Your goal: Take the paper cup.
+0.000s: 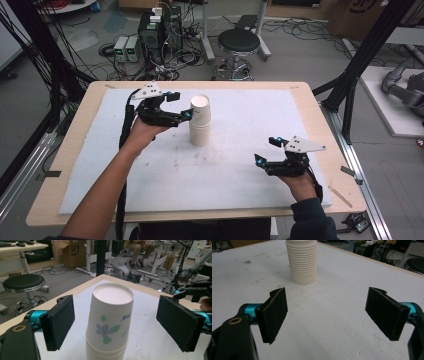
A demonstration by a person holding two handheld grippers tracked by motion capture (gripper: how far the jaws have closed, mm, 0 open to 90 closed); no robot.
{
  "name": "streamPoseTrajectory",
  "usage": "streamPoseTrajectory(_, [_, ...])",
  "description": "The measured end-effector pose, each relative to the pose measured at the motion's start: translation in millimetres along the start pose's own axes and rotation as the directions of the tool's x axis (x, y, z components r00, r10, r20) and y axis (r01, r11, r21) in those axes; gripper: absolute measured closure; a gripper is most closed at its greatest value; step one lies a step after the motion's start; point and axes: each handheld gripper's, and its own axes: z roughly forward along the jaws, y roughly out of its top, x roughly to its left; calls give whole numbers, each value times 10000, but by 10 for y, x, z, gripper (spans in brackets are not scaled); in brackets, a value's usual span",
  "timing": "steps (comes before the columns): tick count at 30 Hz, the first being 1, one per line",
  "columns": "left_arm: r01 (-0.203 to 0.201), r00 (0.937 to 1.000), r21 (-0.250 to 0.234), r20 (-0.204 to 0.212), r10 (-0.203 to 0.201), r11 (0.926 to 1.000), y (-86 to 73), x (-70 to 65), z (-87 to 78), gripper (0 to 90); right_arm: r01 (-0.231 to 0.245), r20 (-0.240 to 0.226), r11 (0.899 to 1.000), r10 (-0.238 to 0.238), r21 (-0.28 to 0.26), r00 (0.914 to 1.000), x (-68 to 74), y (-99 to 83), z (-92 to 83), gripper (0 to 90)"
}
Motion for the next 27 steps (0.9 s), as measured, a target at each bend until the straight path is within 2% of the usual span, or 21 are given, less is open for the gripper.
streamPoseTrajectory(6, [87,9999,284,105,-90,9996,30,27,219,155,73,-4,10000,-73,-39,10000,1,4,5,183])
streamPoseTrajectory(7, [80,9999,500,116,-85,9987,28,31,295,157,54,-35,10000,-54,-4,10000,3,3,9,183])
streamPoseTrajectory(15, [109,9995,840,274,-133,9964,48,11,530,175,31,-39,10000,-30,24,10000,3,-1,4,183])
streamPoseTrajectory(23, [184,9994,856,280,-209,9962,21,6,607,268,55,-23,10000,-55,-16,10000,-1,-4,-17,183])
streamPoseTrajectory(27, [27,9998,787,217,-45,9969,28,13,582,335,37,-23,10000,-37,-11,10000,-4,-7,-18,183])
